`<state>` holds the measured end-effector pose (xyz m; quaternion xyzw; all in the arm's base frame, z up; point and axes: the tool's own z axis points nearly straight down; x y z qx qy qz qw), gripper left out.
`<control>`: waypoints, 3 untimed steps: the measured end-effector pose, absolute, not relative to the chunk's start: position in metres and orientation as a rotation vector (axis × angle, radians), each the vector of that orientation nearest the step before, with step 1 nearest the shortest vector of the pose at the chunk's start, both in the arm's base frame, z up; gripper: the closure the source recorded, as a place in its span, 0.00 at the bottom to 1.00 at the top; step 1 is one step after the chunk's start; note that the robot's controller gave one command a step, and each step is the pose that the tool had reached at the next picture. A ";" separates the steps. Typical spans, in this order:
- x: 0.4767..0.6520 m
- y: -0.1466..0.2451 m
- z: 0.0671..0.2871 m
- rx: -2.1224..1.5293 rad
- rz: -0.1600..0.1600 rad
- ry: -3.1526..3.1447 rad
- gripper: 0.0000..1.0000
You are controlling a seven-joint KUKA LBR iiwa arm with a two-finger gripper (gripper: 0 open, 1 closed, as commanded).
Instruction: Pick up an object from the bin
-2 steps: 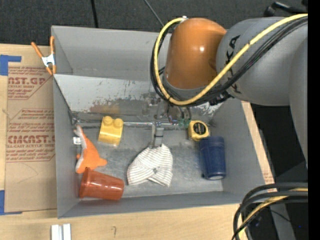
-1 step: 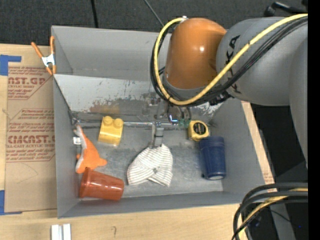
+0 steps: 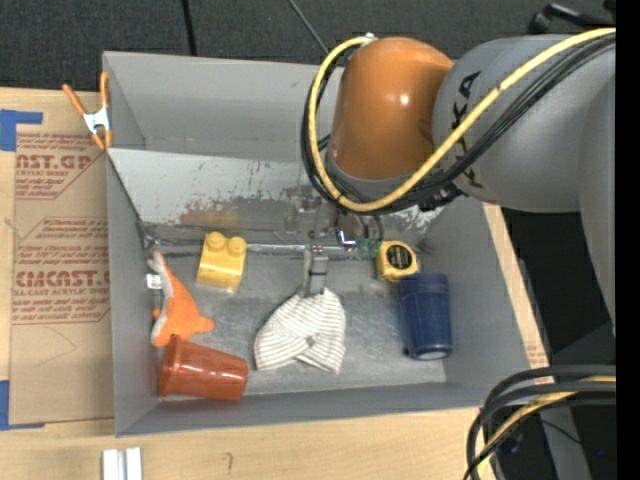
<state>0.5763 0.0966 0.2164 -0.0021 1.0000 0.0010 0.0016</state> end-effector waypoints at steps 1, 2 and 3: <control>0.569 0.110 0.259 -0.010 -0.001 3.146 0.00; 0.555 0.096 0.247 -0.039 0.004 3.127 0.00; 0.549 0.096 0.194 -0.280 0.000 3.125 0.00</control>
Offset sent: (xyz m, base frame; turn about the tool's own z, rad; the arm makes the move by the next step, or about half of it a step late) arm -0.0551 -0.0459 -0.0774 -0.0486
